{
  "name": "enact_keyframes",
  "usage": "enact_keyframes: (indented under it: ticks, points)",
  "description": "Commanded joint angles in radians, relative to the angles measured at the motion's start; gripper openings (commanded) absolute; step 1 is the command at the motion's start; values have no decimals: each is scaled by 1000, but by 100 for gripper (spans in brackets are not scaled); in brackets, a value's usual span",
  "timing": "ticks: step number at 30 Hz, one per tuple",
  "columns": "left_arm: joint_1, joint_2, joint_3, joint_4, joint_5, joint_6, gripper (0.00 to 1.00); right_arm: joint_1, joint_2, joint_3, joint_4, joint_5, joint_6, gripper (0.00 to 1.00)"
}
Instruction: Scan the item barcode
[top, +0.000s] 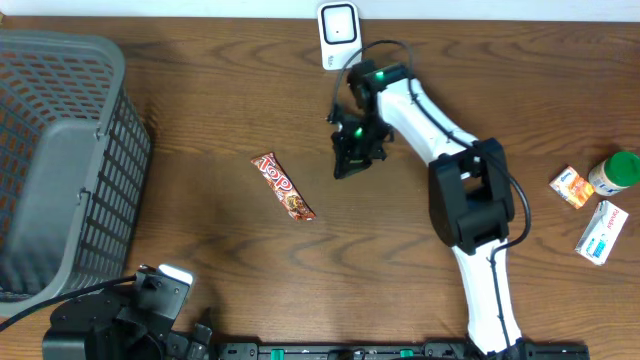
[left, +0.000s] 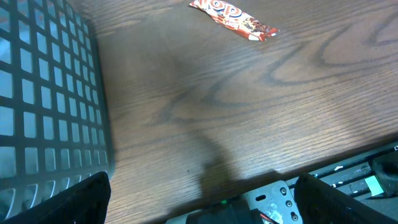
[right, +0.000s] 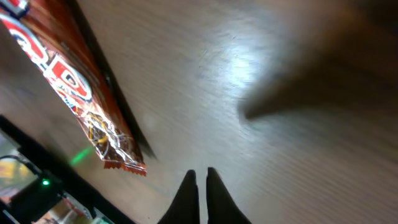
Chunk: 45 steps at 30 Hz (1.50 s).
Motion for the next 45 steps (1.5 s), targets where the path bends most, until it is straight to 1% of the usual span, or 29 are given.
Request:
enact_keyframes:
  ticks: [1, 2, 3, 5, 6, 7, 11, 14, 17, 18, 19, 20, 23, 29, 38, 45]
  points:
    - [-3, -3, 6, -2, -3, 6, 95, 72, -13, 47, 17, 52, -5, 49]
    - [-3, -3, 6, -3, -3, 6, 95, 93, -13, 55, 42, 74, -5, 76]
    - [-3, -3, 6, -3, -3, 6, 95, 107, -13, 56, 66, 92, -3, 85]
    - [-3, -3, 6, -3, -3, 6, 95, 140, -13, 58, 116, 144, 19, 84]
    - [-3, -3, 6, -2, -3, 6, 95, 160, -13, 59, 140, 189, 50, 79]
    - [-3, -3, 6, -3, -3, 6, 95, 172, -13, 61, 153, 216, 64, 76]
    - [-3, -3, 6, -2, -3, 6, 95, 232, -13, 95, 178, 327, 77, 73]
    - [-3, -3, 6, -2, -3, 6, 95, 287, -13, 144, 185, 485, 78, 73]
    - [-3, -3, 6, -3, -3, 6, 95, 340, -13, 162, 236, 652, 76, 73]
    - [-3, -3, 6, -2, -3, 6, 95, 356, -12, 162, 259, 697, 74, 72]
    - [-3, -3, 6, -2, -3, 6, 95, 373, -8, 162, 286, 727, 62, 67]
    - [-3, -3, 6, -3, -3, 6, 95, 384, -5, 162, 305, 738, 51, 65]
    - [-3, -3, 6, -3, -3, 6, 95, 417, 5, 162, 373, 757, 23, 63]
    - [-3, -3, 6, -2, -3, 6, 95, 454, 57, 162, 490, 892, 12, 57]
    - [-3, -3, 6, -2, -3, 6, 95, 484, 93, 162, 501, 898, 8, 59]
    - [-3, -3, 6, -2, -3, 6, 95, 528, 94, 162, 486, 902, -6, 65]
